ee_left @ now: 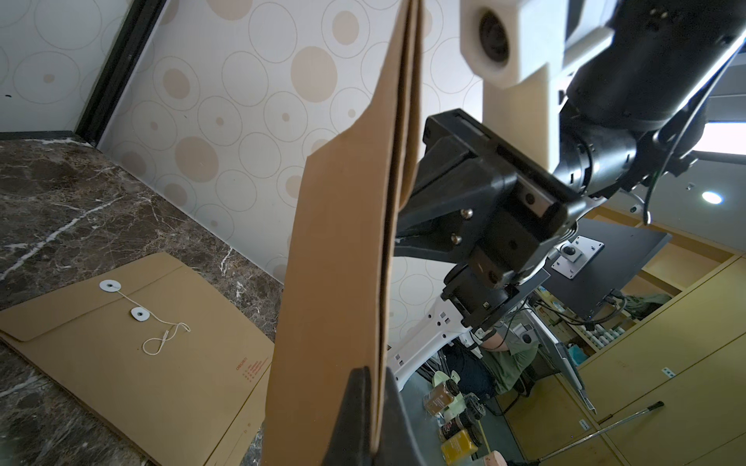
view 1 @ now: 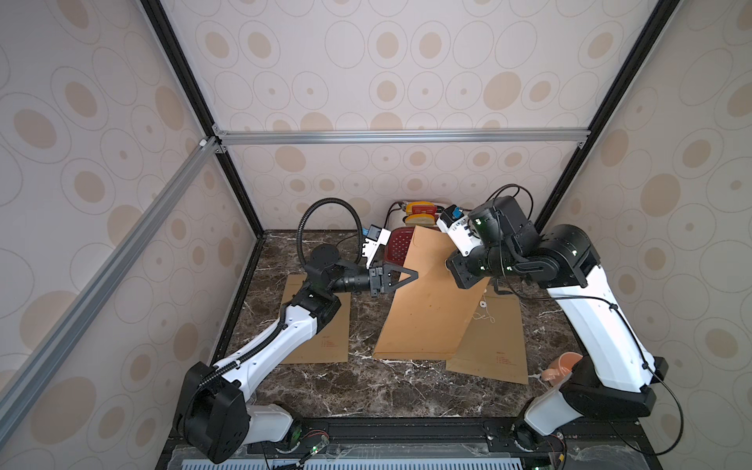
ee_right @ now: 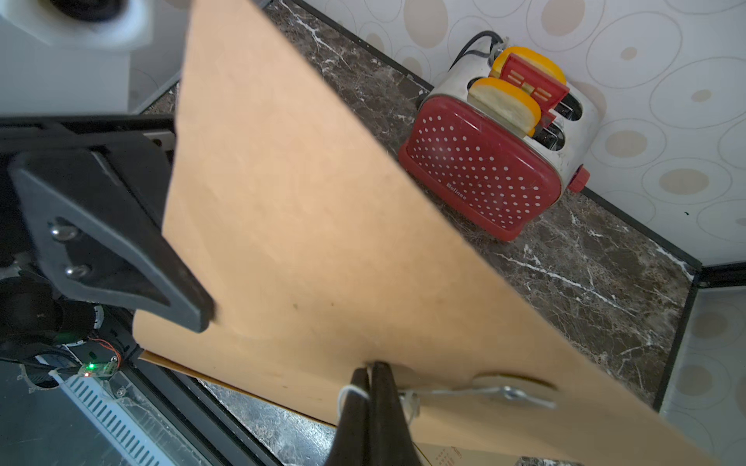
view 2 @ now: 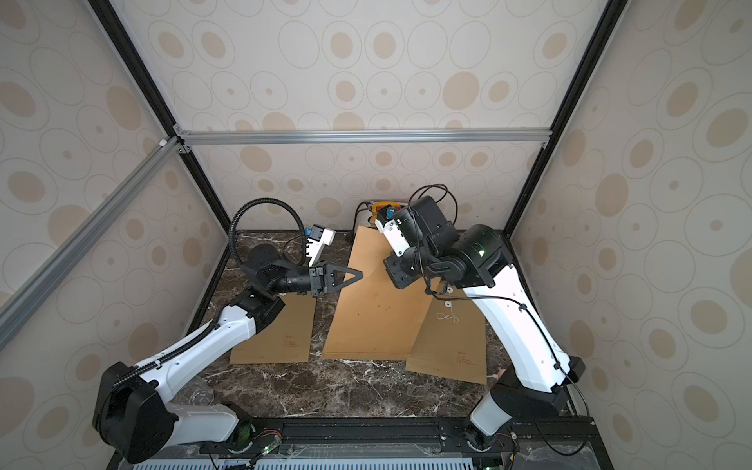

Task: Close the mouth of the file bag
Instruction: Close the file bag.

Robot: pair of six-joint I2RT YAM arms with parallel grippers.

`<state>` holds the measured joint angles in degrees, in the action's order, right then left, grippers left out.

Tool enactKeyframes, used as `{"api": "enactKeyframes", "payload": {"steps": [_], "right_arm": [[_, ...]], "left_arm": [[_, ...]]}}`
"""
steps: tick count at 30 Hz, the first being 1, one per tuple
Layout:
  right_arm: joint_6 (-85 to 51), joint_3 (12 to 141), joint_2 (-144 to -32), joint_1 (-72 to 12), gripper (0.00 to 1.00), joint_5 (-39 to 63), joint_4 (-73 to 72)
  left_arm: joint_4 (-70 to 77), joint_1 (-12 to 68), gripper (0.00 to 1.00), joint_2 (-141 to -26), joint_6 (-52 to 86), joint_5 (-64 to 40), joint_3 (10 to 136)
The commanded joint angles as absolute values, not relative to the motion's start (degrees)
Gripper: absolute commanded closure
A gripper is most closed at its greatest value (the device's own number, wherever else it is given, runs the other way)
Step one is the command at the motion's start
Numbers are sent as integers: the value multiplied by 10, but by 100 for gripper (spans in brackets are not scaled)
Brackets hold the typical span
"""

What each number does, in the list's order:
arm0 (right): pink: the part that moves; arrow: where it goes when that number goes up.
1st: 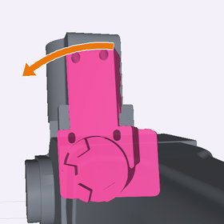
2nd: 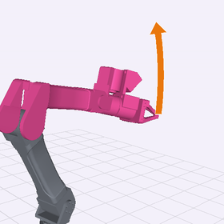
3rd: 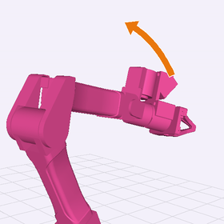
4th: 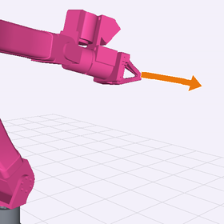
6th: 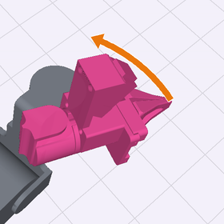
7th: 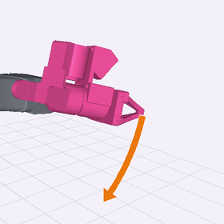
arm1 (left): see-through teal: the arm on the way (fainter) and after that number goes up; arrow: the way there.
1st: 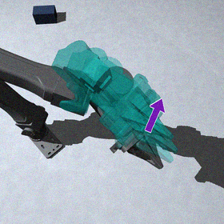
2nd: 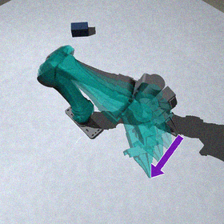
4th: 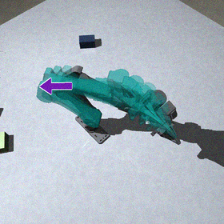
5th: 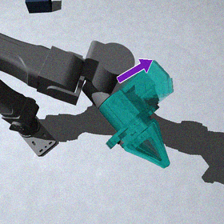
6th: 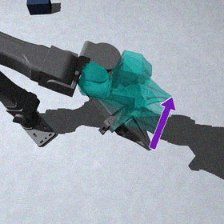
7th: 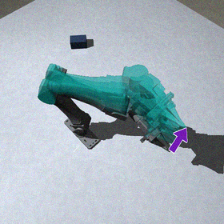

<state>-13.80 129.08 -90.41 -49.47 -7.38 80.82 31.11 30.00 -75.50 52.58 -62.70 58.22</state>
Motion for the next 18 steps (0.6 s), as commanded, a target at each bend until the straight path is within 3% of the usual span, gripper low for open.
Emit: {"api": "enactKeyframes", "payload": {"steps": [1, 11, 18], "right_arm": [[-156, 1306, -902, -498, 100, -96, 852], [-193, 1220, -834, -497, 100, -103, 808], [-183, 1321, -894, -497, 100, -130, 858]], "left_arm": [[298, 304, 100, -734, 492, -629, 608], [282, 305, 100, -727, 479, -625, 608], [277, 311, 100, -728, 476, -628, 611]]}}
